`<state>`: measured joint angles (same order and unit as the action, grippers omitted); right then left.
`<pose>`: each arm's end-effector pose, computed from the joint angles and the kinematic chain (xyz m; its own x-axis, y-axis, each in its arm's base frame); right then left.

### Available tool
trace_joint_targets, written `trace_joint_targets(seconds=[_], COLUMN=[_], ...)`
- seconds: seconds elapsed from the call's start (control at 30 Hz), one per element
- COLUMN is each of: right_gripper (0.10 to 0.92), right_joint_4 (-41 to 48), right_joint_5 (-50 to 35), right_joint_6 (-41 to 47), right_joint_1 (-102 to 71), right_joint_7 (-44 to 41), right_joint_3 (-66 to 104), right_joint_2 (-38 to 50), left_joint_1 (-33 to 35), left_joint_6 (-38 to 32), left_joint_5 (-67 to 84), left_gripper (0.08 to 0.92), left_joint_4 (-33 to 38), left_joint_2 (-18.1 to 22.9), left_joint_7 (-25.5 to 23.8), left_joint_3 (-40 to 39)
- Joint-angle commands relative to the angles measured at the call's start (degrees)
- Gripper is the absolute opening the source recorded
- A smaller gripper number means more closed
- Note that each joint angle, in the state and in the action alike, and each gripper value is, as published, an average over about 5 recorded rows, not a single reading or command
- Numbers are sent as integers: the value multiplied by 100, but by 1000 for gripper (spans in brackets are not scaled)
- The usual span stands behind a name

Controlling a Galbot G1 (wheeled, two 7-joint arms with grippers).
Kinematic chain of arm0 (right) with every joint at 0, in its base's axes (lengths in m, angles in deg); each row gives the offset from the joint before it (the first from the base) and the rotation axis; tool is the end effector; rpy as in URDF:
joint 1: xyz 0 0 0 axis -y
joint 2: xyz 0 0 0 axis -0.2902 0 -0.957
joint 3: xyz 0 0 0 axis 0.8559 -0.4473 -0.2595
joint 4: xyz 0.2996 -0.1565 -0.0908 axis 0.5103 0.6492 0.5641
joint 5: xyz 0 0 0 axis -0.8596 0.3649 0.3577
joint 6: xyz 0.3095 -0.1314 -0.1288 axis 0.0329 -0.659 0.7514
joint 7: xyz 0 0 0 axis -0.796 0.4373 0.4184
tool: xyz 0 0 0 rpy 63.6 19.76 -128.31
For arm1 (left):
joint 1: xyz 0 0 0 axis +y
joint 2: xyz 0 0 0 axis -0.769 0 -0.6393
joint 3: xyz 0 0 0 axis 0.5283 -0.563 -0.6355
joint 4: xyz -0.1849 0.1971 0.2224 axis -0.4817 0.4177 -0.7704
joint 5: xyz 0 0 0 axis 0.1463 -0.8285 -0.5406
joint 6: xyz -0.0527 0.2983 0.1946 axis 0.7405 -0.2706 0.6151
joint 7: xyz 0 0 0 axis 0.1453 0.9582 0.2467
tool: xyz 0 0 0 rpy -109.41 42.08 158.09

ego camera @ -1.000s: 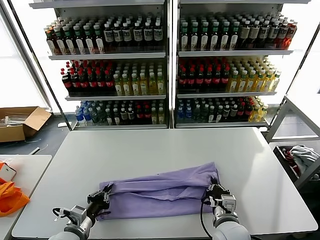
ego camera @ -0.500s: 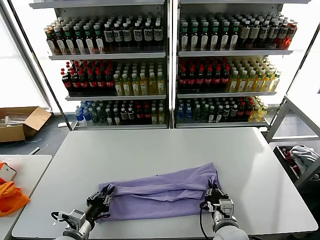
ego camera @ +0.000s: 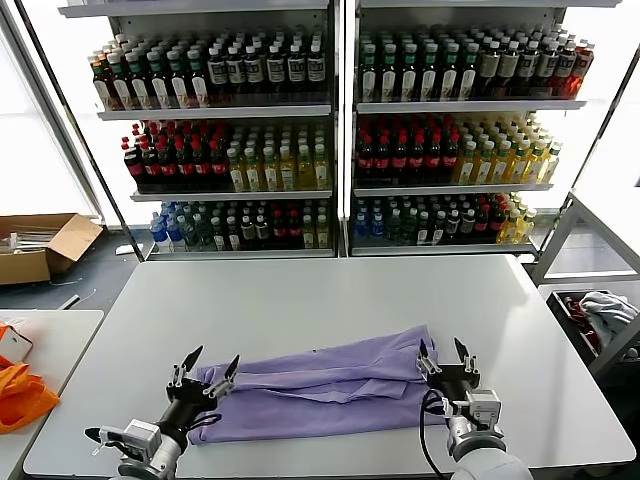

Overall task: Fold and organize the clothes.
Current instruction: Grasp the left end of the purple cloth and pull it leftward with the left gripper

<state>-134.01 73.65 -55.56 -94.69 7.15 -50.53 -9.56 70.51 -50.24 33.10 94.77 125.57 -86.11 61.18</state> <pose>0.2153 -0.0055 -0.2351 -0.9620 0.0524 0.2678 0.0397 0.9978 -0.0528 0.1872 0.0620 -0.2808 -0.9572 0.1468 0.2495 0.1696 0.9828 0.0725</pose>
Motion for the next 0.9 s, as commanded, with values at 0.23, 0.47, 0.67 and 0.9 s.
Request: trace_joint_targets(seconds=[0.23, 0.47, 0.67, 0.9], right_gripper=[822, 823, 823, 823], right_joint_4=[-324, -144, -64, 13], right_joint_5=[-338, -384, -390, -381], right_joint_6=[-14, -48, -10, 13], right_joint_1=[18, 129, 295, 372], right_joint_7=[25, 6, 3, -2], right_joint_3=[191, 123, 32, -25], right_joint_2=[233, 245, 199, 192], left_joint_1=[89, -15, -36, -61], left_joint_6=[272, 317, 348, 361], left_joint_5=[19, 101, 123, 193], left_gripper=[822, 823, 823, 790], left_joint_4=[-569, -869, -1001, -1100], left_joint_2=[734, 828, 753, 714], left_joint_7=[479, 433, 371, 269], left_joint_3=[158, 79, 77, -3])
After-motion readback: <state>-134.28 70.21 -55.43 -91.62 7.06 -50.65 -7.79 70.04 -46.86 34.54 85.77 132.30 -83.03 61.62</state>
